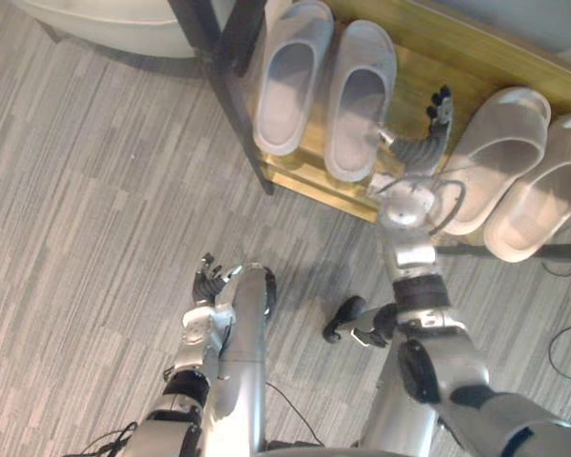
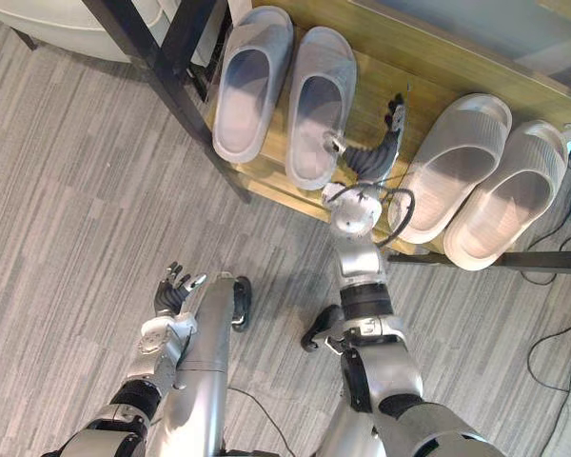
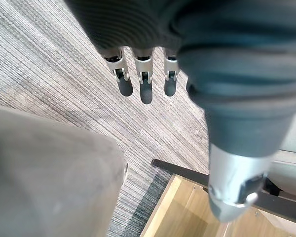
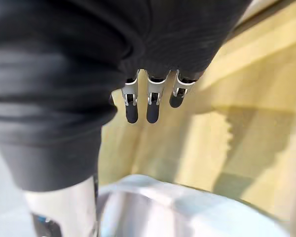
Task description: Organize the slippers on the shoe rack
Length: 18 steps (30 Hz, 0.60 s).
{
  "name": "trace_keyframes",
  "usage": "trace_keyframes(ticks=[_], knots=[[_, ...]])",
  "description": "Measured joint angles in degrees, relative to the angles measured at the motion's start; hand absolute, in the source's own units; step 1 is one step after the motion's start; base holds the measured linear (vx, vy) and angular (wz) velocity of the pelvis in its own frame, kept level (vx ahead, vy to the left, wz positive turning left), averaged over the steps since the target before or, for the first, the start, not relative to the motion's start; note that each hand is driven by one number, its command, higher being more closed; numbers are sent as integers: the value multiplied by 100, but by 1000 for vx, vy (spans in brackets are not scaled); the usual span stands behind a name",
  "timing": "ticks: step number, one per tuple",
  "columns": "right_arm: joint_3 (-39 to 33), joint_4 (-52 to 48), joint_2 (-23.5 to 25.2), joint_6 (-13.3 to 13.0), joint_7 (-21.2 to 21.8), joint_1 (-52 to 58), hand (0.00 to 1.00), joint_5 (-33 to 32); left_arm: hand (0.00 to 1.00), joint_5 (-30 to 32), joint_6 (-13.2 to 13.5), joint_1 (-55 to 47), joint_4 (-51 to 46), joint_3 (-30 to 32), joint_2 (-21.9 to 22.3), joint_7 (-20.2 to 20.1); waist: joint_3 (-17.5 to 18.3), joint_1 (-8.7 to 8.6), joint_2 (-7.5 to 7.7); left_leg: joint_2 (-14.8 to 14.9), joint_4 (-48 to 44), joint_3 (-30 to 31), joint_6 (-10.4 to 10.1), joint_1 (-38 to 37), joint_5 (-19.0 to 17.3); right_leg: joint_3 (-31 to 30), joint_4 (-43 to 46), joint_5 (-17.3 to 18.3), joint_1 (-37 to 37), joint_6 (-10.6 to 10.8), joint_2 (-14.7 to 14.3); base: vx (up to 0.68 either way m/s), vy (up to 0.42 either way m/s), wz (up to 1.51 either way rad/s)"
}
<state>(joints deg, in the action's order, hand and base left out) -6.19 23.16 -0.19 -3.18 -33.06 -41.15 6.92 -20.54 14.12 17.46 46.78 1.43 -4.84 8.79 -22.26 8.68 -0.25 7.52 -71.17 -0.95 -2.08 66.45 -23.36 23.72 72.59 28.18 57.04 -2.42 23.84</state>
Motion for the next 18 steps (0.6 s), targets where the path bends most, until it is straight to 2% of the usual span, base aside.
trace_keyframes(ticks=[5, 8, 13, 18], knots=[[33, -34, 132, -348, 232, 154, 0, -523, 0, 9, -90, -24, 3, 90, 15, -2, 5, -16, 9, 3, 36, -4, -2, -59, -1, 9, -40, -7, -60, 2, -9, -1, 30, 0], [96, -35, 175, -534, 406, 254, 0, -867, 0, 18, -106, -48, 4, 203, 30, -2, 49, -31, 87, 4, 65, -5, -11, -62, 4, 21, -65, -8, -61, 0, -14, 1, 23, 0], [359, -34, 236, -653, 689, 302, 0, -1364, 0, 57, -135, -58, 16, 271, 47, 1, 62, -32, 110, -13, 90, 18, -19, -96, 8, 57, -92, -4, -123, 6, -10, 3, 26, 2], [714, 5, 274, -660, 891, 300, 0, -1643, 0, 131, -171, -58, 31, 431, 128, 4, 62, -31, 110, -51, 111, 77, -40, -139, 20, 111, -96, 10, -209, 24, 7, -6, 25, 5]])
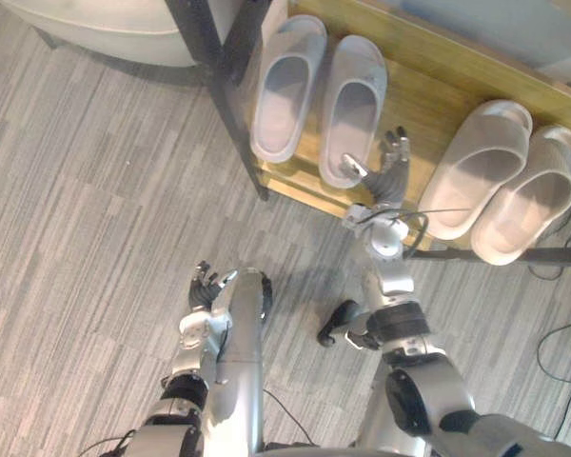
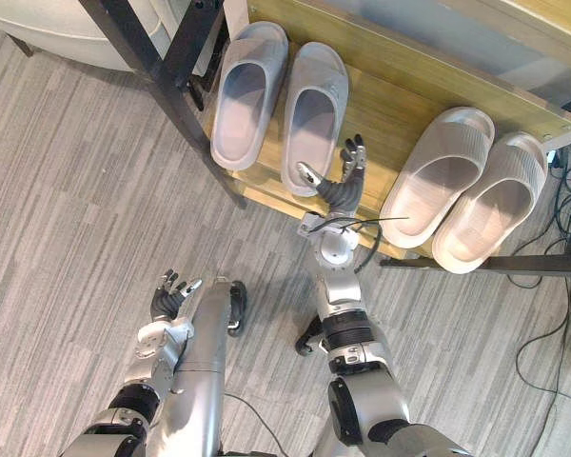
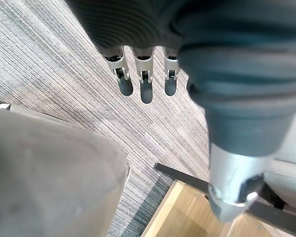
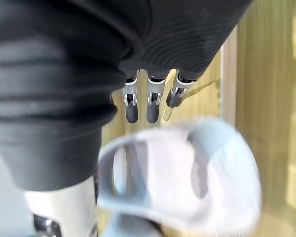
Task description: Organize the slippers on the shoe rack
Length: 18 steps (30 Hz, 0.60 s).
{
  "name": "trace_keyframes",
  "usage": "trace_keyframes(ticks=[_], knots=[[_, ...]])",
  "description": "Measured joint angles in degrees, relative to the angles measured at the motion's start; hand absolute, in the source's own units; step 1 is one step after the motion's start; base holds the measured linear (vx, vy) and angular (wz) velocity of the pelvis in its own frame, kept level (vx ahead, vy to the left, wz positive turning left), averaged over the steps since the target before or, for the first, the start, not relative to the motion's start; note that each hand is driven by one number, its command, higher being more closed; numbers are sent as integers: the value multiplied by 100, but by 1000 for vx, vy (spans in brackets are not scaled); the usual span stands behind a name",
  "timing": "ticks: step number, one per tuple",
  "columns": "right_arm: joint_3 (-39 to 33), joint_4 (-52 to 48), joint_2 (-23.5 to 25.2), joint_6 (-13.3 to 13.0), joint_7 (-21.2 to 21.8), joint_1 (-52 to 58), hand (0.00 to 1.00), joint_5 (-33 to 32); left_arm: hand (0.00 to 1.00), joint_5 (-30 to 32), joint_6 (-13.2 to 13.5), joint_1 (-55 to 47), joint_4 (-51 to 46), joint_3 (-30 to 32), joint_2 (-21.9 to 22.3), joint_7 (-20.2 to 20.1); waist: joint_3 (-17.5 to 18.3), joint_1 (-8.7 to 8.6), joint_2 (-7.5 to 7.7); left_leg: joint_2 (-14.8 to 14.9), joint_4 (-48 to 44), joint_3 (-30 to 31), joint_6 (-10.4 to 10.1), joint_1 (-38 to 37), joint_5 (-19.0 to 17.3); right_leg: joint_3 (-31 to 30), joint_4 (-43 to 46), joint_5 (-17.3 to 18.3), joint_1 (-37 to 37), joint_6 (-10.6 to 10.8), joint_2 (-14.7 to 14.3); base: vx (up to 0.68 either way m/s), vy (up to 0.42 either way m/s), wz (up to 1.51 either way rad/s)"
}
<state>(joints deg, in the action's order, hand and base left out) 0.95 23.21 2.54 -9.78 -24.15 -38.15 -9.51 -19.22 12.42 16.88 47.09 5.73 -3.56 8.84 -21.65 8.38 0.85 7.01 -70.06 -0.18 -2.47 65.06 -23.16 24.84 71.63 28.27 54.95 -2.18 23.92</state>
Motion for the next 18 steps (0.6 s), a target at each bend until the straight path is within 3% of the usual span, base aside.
trace_keyframes(ticks=[5, 18], knots=[[12, 30, 185, 7, 45, -10, 0, -181, 0, 8, -27, 0, 53, 1, 51, 8, 0, 44, 0, -66, 129, 54, -46, -91, 50, 51, -75, 16, -121, 27, 18, -3, 13, 9], [-209, 138, -37, 17, 34, -105, 0, -424, 0, 6, -48, -19, 92, 8, 112, 98, 0, 46, -1, -141, 299, 154, -142, -210, 174, 217, -118, 69, -316, -3, 64, -10, 4, 6]])
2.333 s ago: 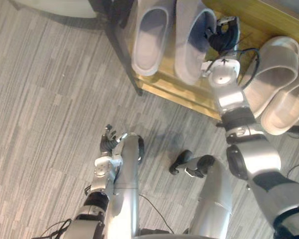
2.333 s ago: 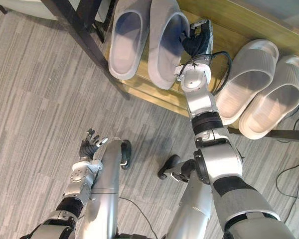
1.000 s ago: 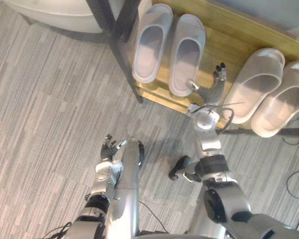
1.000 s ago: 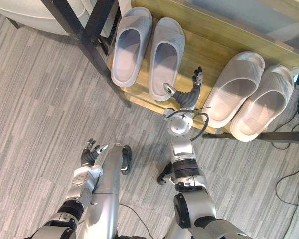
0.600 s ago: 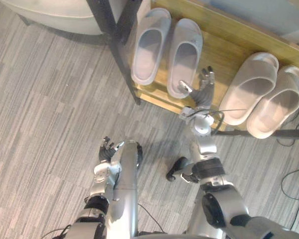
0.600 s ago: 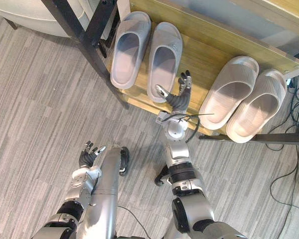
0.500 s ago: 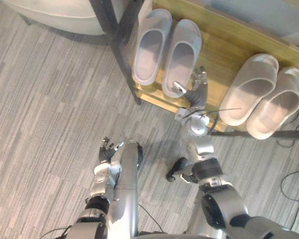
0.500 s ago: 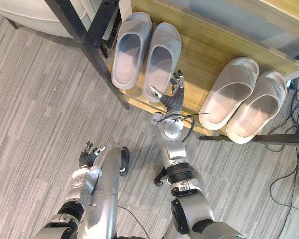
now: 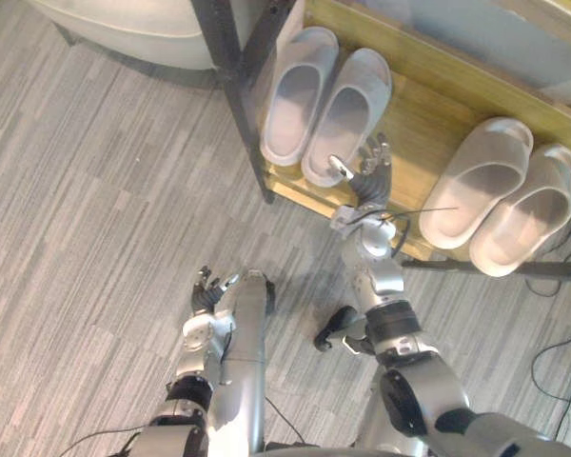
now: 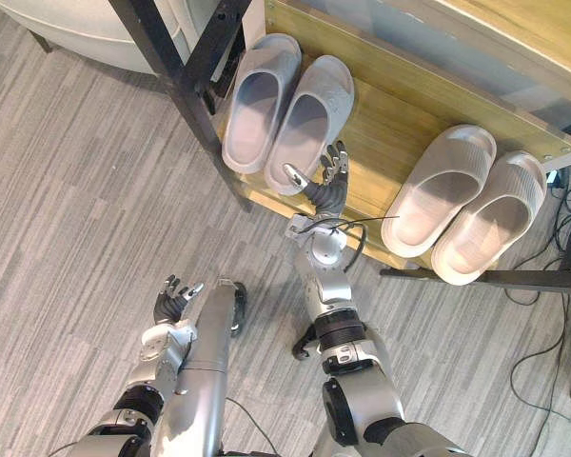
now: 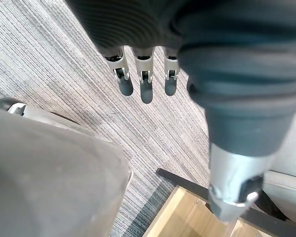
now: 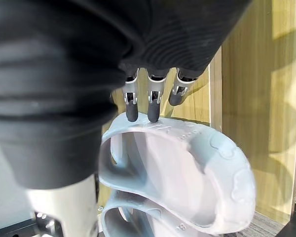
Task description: Organize the slippers on the shoe rack
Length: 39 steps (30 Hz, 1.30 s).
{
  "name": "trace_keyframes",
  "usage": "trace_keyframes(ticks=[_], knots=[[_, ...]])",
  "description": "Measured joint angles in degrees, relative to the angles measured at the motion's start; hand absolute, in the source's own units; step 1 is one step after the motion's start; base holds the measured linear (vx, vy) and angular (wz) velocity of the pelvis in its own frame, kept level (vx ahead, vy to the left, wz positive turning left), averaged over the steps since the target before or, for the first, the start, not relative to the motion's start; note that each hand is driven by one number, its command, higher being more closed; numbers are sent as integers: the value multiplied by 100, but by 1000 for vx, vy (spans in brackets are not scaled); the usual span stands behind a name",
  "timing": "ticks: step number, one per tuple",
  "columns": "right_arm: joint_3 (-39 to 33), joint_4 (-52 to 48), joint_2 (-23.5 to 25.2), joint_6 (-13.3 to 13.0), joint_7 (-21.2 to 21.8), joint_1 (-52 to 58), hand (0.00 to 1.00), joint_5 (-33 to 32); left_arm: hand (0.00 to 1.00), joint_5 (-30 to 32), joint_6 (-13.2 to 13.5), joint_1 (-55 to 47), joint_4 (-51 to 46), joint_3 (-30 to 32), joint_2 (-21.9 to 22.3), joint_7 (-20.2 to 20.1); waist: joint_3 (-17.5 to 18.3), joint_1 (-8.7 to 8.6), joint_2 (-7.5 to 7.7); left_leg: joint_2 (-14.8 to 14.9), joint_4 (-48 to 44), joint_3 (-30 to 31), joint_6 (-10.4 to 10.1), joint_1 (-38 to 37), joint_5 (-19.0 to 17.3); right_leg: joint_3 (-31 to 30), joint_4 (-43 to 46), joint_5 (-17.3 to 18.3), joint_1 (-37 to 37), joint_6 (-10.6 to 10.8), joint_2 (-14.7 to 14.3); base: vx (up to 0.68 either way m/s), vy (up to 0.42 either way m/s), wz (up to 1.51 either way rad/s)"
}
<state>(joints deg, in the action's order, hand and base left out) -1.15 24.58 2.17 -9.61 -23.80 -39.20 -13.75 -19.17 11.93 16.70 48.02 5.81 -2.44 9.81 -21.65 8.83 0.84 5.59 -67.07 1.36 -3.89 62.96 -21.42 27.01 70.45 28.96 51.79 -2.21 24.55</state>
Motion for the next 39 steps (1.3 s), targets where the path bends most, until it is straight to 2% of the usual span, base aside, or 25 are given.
trace_keyframes(ticks=[5, 11, 17, 21, 25, 29, 34, 39], knots=[[-336, -446, -130, -83, -32, 367, 0, 0, 0, -3, 4, -105, -8, -1, -6, -10, -7, -21, -2, 2, 21, 3, 9, -154, -2, 13, -49, 1, -176, 2, -15, 0, 0, 0], [-114, -1355, -224, -164, -60, 1293, 0, 66, 0, 5, 3, -396, -24, -17, -83, -62, -14, -107, 1, 116, 230, -67, 41, -612, -28, 0, -312, -37, -574, 37, -161, 0, 3, -8], [657, -1953, -209, -177, 332, 2467, 0, 648, 0, 232, -25, -881, -25, -291, -290, -178, -5, -273, 23, 381, 972, -384, 27, -1809, -19, 18, -1138, -277, -1601, 43, -440, 40, -21, -17], [1044, -1914, -306, -182, 762, 3157, 0, 1050, 0, 436, -38, -1195, 2, -725, -451, -278, 221, -377, 184, 372, 1948, -659, -21, -2716, 288, 48, -2080, -619, -2334, 160, -615, 89, 6, -9], [1261, -739, -583, -200, 1249, 3304, 0, 1374, 0, 681, -45, -1287, 374, -1429, -628, -468, 543, -576, 315, 239, 3214, -905, 1, -3697, 713, 32, -3307, -1146, -3104, 293, -840, 128, 55, -14], [967, 565, -752, -121, 1451, 3508, 0, 1442, 0, 918, -113, -1373, 629, -1713, -515, -570, 716, -705, 273, 58, 4378, -1183, 44, -4642, 1121, -27, -4464, -1675, -3856, 468, -1024, 135, 87, -16], [540, 1854, -823, 4, 1563, 3994, 0, 1763, 0, 1024, -129, -1709, 663, -1827, -525, -666, 1069, -846, 118, -85, 5557, -1356, 13, -5547, 1529, -29, -5661, -2194, -4648, 599, -1277, 118, 23, -12], [289, 2676, -850, 137, 1624, 4346, 0, 1841, 0, 1136, -131, -1824, 661, -1832, -533, -668, 1285, -891, -46, -139, 6351, -1471, -39, -6250, 1823, -57, -6318, -2460, -5205, 633, -1461, 47, -18, -10]])
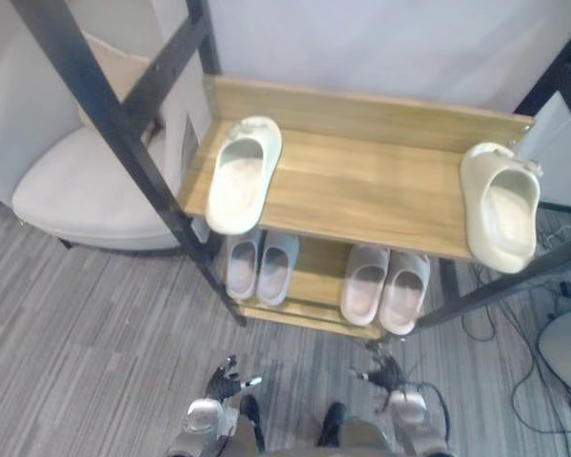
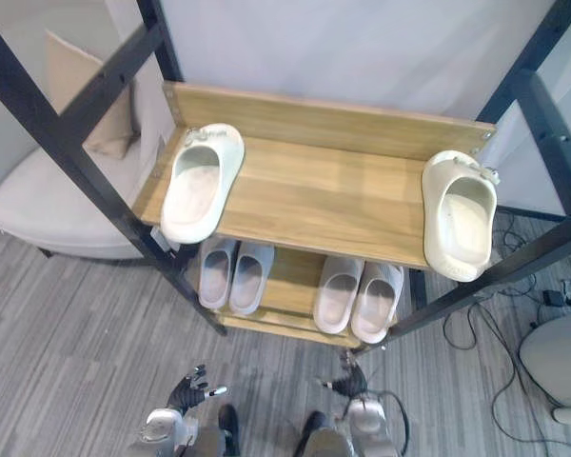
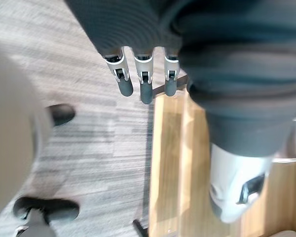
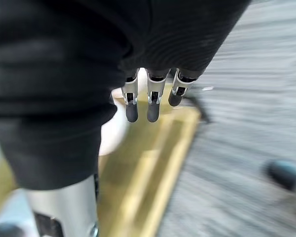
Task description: Organize the slippers on the shoe rack
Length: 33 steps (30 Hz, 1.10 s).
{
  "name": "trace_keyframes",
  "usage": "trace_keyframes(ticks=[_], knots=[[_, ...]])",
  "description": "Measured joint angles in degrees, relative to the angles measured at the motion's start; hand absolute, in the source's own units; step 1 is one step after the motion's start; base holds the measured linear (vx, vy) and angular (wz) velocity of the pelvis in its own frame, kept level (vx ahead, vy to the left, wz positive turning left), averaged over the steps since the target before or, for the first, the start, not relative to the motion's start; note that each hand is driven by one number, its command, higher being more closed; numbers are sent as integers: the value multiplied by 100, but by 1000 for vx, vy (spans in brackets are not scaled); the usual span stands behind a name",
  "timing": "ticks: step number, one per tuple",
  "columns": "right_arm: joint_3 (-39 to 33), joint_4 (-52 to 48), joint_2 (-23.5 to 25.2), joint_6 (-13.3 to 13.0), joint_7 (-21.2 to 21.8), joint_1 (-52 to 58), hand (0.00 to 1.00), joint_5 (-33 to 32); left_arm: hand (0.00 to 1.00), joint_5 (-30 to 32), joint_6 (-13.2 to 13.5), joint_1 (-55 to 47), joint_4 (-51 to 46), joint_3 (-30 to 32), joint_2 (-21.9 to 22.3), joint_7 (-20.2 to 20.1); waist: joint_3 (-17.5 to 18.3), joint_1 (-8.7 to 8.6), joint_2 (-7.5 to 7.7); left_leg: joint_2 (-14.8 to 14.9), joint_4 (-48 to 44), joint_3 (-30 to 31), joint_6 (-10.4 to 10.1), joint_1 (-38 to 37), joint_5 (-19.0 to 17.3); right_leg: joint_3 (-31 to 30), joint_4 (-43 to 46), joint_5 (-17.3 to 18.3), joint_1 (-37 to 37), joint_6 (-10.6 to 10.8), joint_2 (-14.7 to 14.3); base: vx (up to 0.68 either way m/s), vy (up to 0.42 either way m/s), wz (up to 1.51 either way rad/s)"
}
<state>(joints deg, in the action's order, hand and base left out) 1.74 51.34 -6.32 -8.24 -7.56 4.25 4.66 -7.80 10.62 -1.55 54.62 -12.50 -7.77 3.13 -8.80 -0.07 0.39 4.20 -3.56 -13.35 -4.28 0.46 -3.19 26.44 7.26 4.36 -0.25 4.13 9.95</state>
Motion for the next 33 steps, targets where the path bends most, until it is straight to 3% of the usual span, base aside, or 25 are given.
trace_keyframes(ticks=[6, 16, 25, 33], knots=[[-314, 229, 16, 37, 53, 121, 0, -14, 0, 126, -1, -88, -474, -529, 1, -4, 77, -60, -35, -33, 435, 87, -2, -500, 215, 61, -342, -133, -487, -1, -111, -18, -16, 5], [-604, 459, -17, 69, 87, 206, 0, -22, 0, -152, 73, -613, -3583, -1851, -57, -436, 269, 8, -84, -168, 855, 479, 146, -700, 481, 359, -532, -196, -724, 32, -101, -35, 0, 18], [-466, 595, -60, 98, 131, 165, 0, -10, 0, -616, 304, -578, -5542, -2235, -136, -570, 413, 65, -91, -201, 939, 602, 149, -750, 531, 461, -548, -192, -812, 35, -128, 24, -13, 6], [-121, 595, -97, 96, 185, 122, 0, -3, 0, -971, 440, -214, -6344, -2263, -270, -444, 425, 79, -51, -205, 944, 616, 148, -837, 529, 476, -568, -187, -905, 20, -141, -4, 0, 0]])
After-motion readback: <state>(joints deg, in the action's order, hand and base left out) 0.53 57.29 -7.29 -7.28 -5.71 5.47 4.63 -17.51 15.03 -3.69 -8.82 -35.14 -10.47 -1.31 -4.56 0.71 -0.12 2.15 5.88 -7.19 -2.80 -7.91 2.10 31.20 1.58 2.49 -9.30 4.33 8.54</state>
